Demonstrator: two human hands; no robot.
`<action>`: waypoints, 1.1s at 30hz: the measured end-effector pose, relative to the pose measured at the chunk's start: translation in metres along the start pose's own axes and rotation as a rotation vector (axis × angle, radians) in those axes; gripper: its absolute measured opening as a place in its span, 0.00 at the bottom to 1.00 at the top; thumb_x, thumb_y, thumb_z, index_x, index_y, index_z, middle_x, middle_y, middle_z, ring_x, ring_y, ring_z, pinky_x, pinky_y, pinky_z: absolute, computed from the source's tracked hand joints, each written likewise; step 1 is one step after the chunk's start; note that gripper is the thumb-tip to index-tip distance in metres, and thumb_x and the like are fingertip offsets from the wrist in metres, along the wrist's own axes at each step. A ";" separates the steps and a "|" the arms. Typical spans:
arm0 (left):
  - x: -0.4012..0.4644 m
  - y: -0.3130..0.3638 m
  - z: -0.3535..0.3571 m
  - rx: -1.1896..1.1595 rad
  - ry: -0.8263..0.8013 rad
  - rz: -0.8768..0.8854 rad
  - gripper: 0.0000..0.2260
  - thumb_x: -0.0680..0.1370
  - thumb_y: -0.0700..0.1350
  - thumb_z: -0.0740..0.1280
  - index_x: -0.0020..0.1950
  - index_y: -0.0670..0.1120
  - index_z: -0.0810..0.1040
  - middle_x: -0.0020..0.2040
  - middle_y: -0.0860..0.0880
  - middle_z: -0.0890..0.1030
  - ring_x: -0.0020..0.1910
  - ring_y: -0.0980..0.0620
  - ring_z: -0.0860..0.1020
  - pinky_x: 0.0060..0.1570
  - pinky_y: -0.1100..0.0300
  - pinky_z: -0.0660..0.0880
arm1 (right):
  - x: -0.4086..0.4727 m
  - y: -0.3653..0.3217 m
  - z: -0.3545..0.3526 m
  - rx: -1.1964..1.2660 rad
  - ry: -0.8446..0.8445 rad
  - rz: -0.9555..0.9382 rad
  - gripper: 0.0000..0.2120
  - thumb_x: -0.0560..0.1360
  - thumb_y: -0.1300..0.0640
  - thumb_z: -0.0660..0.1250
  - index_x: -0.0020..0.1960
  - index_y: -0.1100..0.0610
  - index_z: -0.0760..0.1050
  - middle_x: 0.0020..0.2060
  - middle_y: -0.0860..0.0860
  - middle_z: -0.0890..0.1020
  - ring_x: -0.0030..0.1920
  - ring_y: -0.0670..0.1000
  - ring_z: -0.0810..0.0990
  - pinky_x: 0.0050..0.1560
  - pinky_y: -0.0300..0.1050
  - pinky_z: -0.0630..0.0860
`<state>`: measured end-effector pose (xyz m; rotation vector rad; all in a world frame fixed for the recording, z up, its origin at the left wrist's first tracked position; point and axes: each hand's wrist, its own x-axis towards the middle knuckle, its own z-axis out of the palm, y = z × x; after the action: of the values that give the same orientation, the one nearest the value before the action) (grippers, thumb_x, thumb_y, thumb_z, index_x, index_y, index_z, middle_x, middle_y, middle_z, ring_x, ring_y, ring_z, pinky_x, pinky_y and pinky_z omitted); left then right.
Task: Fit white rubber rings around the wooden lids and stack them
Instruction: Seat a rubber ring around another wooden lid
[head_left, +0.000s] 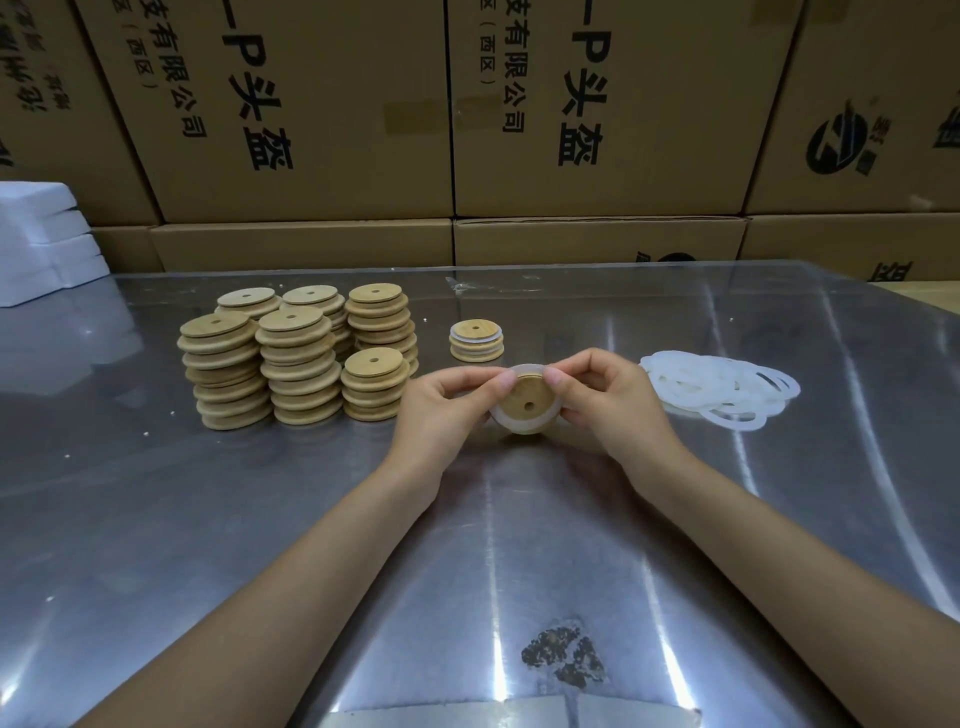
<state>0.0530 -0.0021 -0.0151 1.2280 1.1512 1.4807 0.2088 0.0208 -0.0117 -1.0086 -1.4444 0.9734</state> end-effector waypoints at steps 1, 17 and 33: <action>0.000 0.001 0.000 -0.030 -0.007 -0.017 0.04 0.73 0.42 0.72 0.47 0.45 0.84 0.44 0.45 0.85 0.45 0.53 0.82 0.50 0.60 0.79 | 0.000 0.000 0.000 0.009 -0.003 0.010 0.06 0.76 0.61 0.68 0.40 0.56 0.76 0.36 0.51 0.82 0.36 0.43 0.79 0.38 0.36 0.76; 0.000 0.008 0.000 -0.166 0.029 -0.154 0.04 0.72 0.38 0.72 0.46 0.42 0.83 0.41 0.47 0.85 0.40 0.56 0.84 0.43 0.66 0.80 | -0.001 -0.002 0.005 0.094 0.016 0.114 0.07 0.77 0.63 0.65 0.41 0.58 0.74 0.37 0.52 0.82 0.40 0.49 0.81 0.46 0.48 0.79; 0.005 0.004 -0.009 -0.064 -0.072 -0.109 0.03 0.72 0.41 0.73 0.44 0.45 0.83 0.42 0.49 0.85 0.44 0.56 0.83 0.47 0.64 0.80 | 0.001 -0.002 -0.005 0.174 -0.104 0.187 0.05 0.76 0.62 0.66 0.42 0.59 0.76 0.40 0.54 0.83 0.42 0.49 0.83 0.47 0.43 0.80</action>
<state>0.0434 0.0011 -0.0107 1.1478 1.0976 1.3704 0.2131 0.0213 -0.0088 -0.9888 -1.3406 1.2810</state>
